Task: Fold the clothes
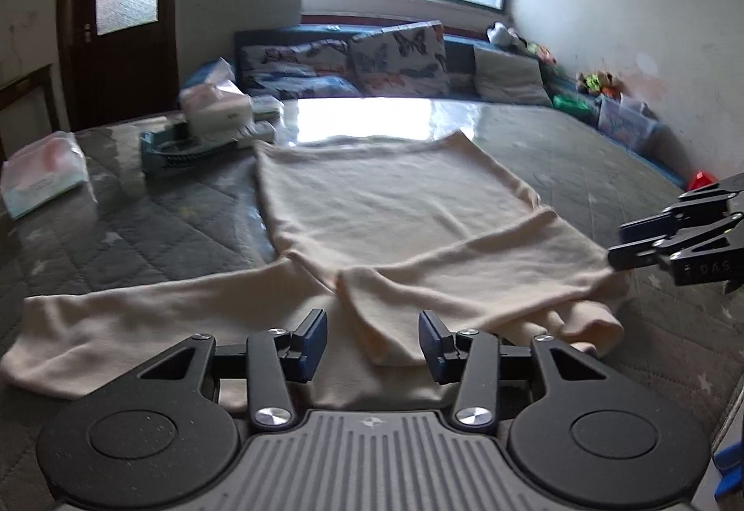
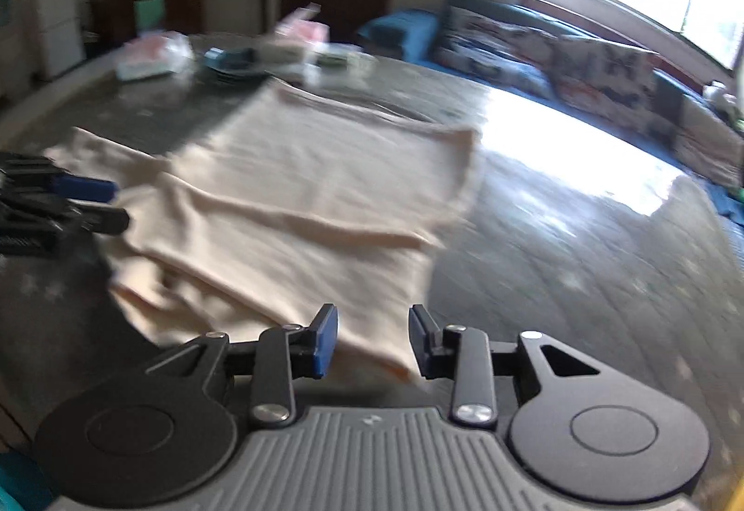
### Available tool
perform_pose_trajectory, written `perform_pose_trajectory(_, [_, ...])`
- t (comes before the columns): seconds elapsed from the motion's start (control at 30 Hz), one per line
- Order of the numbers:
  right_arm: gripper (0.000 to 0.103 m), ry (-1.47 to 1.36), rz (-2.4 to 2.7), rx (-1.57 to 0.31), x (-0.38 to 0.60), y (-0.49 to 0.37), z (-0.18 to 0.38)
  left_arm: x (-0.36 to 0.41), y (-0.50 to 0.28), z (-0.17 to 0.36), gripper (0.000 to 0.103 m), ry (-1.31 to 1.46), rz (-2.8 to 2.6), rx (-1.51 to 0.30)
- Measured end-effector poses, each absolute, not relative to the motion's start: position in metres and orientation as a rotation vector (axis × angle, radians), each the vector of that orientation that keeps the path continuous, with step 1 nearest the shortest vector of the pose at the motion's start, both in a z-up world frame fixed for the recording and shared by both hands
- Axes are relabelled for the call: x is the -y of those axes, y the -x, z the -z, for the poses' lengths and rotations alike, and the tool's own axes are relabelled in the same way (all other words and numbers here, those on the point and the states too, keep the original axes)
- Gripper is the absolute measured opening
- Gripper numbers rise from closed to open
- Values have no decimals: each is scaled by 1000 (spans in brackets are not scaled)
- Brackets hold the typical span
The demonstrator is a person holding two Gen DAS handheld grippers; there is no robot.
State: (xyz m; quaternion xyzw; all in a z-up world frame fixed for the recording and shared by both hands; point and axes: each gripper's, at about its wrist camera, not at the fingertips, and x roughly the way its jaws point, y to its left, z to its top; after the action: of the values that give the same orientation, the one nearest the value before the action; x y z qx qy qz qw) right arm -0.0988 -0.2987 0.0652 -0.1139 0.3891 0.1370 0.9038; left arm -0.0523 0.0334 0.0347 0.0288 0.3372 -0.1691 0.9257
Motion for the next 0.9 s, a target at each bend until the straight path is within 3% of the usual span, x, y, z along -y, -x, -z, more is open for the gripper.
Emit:
perform_pose_trajectory(0.13, [36,215,-248,-821,319,106,-58,-25,47,-24,25,-101,350,-732])
perform_pose_trajectory(0.33, [39,246,-260,-785,318,110,-52,-21,47,-28,12,-115,332,-717])
perform_pose_trajectory(0.8, [39,234,-355,-723,289,86,-58,-59,56,-38,15,-41,218,-712])
perform_pose_trajectory(0.9, [38,232,-402,-723,275,79,-61,-82,55,-41,37,-12,95,-710])
